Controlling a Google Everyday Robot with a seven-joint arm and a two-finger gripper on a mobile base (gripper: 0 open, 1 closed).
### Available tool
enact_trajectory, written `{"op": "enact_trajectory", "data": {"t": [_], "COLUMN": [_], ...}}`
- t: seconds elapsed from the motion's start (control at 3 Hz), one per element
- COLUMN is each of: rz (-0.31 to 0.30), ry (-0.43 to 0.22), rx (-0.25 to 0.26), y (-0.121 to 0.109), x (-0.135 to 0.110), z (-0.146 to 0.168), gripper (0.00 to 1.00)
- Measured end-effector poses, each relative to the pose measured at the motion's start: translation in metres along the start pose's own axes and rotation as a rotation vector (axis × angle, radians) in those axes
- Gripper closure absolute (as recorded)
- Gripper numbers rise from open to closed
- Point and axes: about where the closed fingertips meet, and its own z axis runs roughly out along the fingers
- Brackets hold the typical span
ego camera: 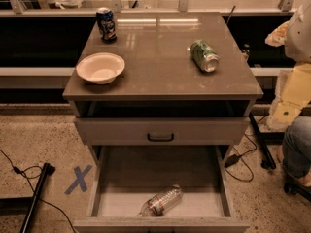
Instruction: Pick water bottle from middle drawer and place on counter
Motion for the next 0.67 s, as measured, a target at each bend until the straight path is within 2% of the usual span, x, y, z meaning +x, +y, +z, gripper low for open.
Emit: {"op": "enact_trajectory", "data": {"t": [0.33, 0.67], "rz": [0.000, -0.038], "ry": [0.000, -0.026], "rx": [0.000, -0.011], "y": [0.000, 0.010], "x": [0.000, 0.003], "z": [0.000, 0.034], "gripper": [0.00, 0.00]}}
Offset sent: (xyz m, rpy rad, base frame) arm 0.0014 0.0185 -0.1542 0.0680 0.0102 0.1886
